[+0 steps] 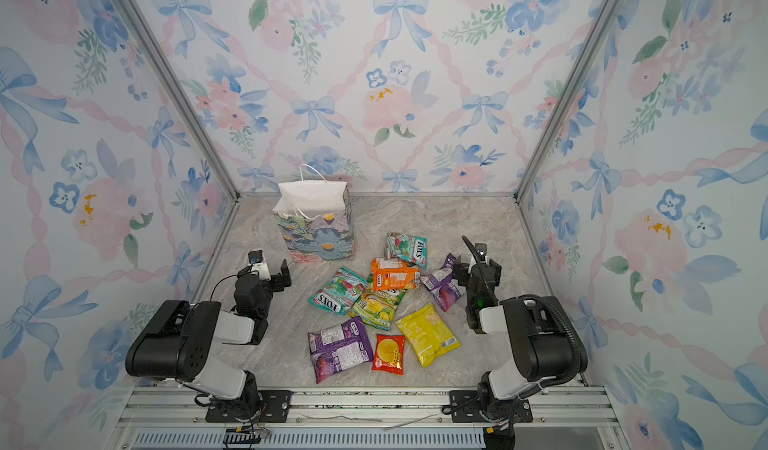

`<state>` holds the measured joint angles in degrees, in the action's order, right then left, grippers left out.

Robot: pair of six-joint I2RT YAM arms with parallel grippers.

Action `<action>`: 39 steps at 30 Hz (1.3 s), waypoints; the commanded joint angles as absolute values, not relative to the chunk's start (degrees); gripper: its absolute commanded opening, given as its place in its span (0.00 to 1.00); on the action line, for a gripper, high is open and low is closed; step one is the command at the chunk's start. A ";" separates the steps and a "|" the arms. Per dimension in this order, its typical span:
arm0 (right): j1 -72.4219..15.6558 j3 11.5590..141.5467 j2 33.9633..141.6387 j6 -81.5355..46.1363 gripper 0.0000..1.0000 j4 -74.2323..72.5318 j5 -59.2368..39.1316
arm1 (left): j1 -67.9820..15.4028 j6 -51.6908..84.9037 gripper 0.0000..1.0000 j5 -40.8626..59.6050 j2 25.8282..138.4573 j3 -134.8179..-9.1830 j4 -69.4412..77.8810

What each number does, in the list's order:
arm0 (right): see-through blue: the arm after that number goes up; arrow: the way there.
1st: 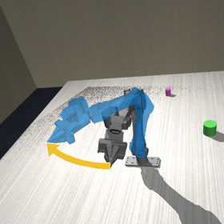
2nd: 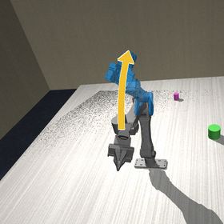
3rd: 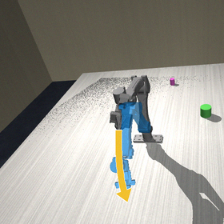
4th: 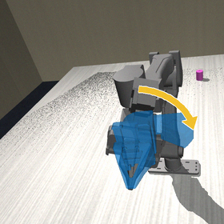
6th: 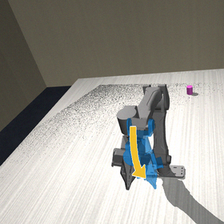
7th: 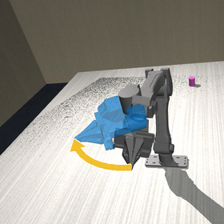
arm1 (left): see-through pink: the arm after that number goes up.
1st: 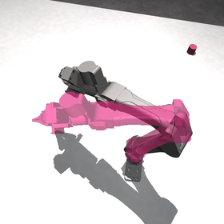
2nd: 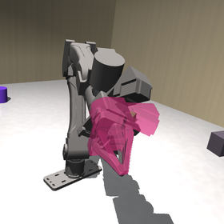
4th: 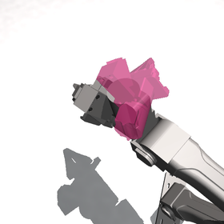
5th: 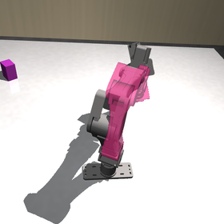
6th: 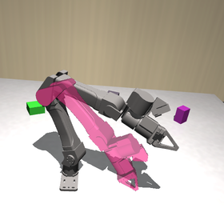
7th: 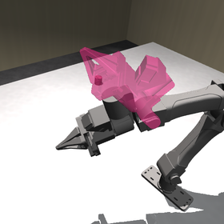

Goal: Place the snacks into the paper bag

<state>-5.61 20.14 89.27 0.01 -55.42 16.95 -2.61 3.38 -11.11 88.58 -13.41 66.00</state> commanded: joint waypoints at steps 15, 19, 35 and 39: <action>-5.09 21.18 89.30 -0.72 0.96 -55.20 17.58 | -2.70 2.74 0.98 -11.35 88.66 -14.09 66.66; -5.02 21.18 89.30 -0.79 0.97 -55.20 17.53 | -2.73 2.74 0.98 -11.36 88.76 -14.12 66.63; -5.97 26.55 79.55 -2.12 0.96 -37.07 22.59 | -4.81 3.16 0.98 -18.92 82.32 -15.24 59.85; -6.62 40.53 71.68 -11.20 0.97 -8.12 23.66 | -5.71 10.45 0.98 -24.90 74.08 -18.43 44.21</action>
